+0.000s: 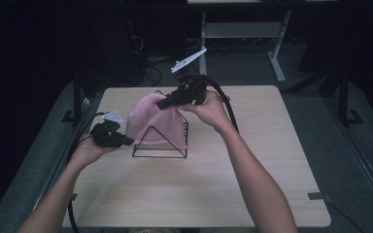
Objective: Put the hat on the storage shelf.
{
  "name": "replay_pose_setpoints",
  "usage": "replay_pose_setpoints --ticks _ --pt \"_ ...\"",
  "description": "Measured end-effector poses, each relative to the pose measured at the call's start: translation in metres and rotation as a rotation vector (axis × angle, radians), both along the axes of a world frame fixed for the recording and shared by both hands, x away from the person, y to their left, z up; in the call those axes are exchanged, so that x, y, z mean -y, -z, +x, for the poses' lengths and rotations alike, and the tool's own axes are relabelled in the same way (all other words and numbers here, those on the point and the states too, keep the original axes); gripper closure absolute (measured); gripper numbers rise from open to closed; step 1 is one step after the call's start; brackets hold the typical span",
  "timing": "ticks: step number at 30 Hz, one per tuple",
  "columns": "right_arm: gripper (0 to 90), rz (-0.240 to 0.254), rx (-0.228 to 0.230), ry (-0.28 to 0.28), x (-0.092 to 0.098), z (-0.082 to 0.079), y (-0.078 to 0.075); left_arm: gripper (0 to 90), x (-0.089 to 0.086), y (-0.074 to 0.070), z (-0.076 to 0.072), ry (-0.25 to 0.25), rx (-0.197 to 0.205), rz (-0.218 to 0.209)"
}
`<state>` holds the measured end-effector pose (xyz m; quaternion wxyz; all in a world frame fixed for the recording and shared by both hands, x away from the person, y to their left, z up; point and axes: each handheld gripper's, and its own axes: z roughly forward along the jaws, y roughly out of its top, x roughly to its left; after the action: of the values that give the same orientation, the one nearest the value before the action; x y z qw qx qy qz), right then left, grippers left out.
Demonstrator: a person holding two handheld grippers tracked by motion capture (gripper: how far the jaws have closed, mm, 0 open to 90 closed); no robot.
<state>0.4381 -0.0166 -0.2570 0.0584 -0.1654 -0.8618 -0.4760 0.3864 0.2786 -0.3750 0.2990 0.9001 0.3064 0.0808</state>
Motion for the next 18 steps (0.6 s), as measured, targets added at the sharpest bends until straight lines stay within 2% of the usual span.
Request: replay_pose_setpoints --ticks 4,9,10,14,18 --pt "76.5 -0.013 -0.003 -0.008 -0.001 0.000 0.005 81.9 -0.002 0.008 0.000 -0.002 -0.014 -0.002" --pt "76.3 -0.015 -0.005 -0.015 -0.004 -0.001 0.012 81.9 -0.003 0.013 0.001 -0.001 -0.031 0.019" --pt "76.1 -0.019 -0.006 -0.019 -0.005 0.000 0.016 81.9 -0.001 0.016 0.001 -0.001 -0.031 0.034" --pt "75.2 -0.028 -0.030 -0.016 -0.006 0.000 0.024 81.9 -0.002 0.024 0.002 0.003 -0.050 0.044" --pt "74.8 -0.036 -0.037 -0.021 -0.007 0.001 0.031 81.9 -0.002 0.030 0.003 -0.009 -0.057 0.035"
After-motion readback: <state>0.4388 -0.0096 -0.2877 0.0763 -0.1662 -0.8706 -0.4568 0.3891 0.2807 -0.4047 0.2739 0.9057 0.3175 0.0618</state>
